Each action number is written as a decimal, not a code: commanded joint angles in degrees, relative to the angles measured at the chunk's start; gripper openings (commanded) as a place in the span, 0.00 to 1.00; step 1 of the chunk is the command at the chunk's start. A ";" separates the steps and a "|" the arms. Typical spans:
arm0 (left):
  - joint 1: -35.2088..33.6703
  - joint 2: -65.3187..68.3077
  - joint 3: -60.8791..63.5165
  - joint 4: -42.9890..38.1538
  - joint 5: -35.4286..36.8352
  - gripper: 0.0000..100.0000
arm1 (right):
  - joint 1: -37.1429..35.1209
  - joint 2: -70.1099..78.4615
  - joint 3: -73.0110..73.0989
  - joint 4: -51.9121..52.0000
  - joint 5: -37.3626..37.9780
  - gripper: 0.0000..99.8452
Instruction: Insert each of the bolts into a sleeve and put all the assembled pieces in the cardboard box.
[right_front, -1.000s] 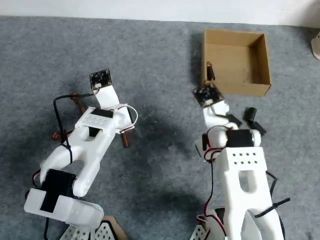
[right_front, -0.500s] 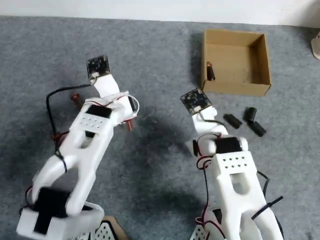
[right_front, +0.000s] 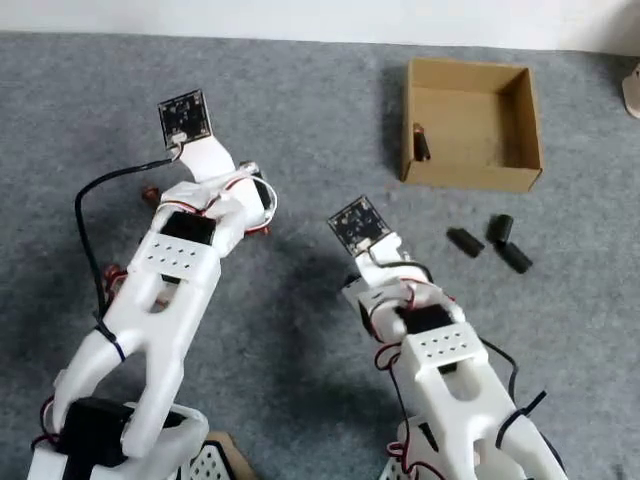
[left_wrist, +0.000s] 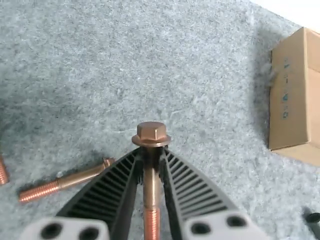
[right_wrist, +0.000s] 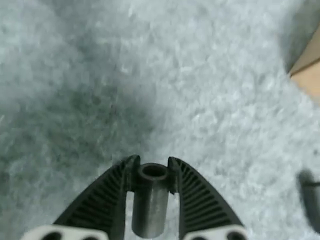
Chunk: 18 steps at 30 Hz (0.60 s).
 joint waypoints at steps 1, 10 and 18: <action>2.07 -3.03 -1.98 -2.55 2.64 0.01 | -1.45 -1.89 1.36 -8.66 0.26 0.00; 7.43 -3.12 -1.63 -3.08 7.91 0.01 | -10.77 -1.89 14.73 -34.68 0.44 0.00; 7.52 -3.12 -1.27 -3.16 8.00 0.01 | -11.30 -1.89 23.43 -50.68 0.70 0.00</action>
